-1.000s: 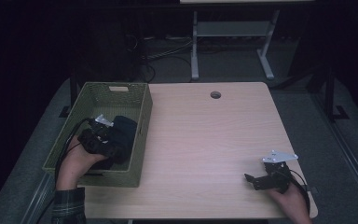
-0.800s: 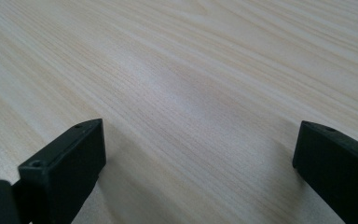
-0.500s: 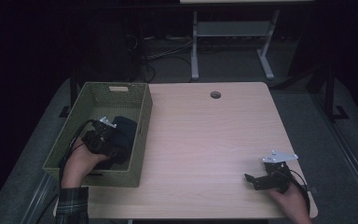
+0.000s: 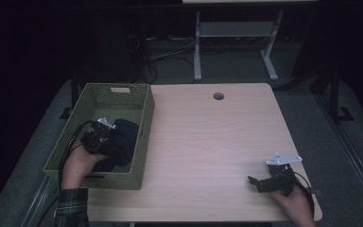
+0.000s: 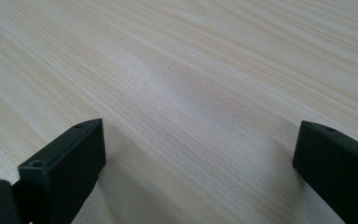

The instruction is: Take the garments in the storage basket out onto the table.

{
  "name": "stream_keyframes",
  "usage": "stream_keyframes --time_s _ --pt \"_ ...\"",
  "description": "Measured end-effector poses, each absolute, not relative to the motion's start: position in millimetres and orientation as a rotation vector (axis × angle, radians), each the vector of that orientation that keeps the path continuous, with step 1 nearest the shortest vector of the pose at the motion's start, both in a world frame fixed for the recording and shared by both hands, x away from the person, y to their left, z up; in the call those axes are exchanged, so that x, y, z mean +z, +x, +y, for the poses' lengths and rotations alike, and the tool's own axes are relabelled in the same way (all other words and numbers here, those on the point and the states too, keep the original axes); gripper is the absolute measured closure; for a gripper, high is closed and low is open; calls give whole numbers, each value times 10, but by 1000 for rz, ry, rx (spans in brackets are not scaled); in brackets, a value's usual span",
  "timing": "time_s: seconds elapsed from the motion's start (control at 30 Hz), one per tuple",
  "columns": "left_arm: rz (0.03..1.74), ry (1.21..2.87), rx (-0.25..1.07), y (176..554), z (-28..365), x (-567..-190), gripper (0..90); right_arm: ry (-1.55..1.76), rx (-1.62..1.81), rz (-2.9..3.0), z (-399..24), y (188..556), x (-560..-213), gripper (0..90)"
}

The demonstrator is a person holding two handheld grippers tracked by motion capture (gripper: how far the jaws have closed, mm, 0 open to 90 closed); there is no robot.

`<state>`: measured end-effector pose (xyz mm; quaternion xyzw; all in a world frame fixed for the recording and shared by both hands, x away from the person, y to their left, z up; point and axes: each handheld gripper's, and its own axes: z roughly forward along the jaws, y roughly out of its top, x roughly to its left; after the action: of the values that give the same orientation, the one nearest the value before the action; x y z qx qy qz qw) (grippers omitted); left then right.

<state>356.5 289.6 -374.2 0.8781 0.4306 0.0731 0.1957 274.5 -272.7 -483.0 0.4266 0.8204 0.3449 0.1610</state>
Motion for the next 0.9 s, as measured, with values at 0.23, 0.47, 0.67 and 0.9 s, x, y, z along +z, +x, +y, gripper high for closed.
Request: stream_keyframes --time_s 0.23,0.47,0.67,0.9 --pt "1223 2421 170 3586 2956 -3677 709 1218 984 2343 -2728 2745 -4830 22" --pt "1204 2429 156 3587 2965 -3576 715 1217 985 2343 -2728 2746 -4830 22" --pt "1201 2416 163 3575 2975 -3411 732 1224 983 2343 -2726 2743 -4829 22" --pt "1192 2400 171 3554 3005 -3199 742 1222 983 2343 -2726 2744 -4829 22"
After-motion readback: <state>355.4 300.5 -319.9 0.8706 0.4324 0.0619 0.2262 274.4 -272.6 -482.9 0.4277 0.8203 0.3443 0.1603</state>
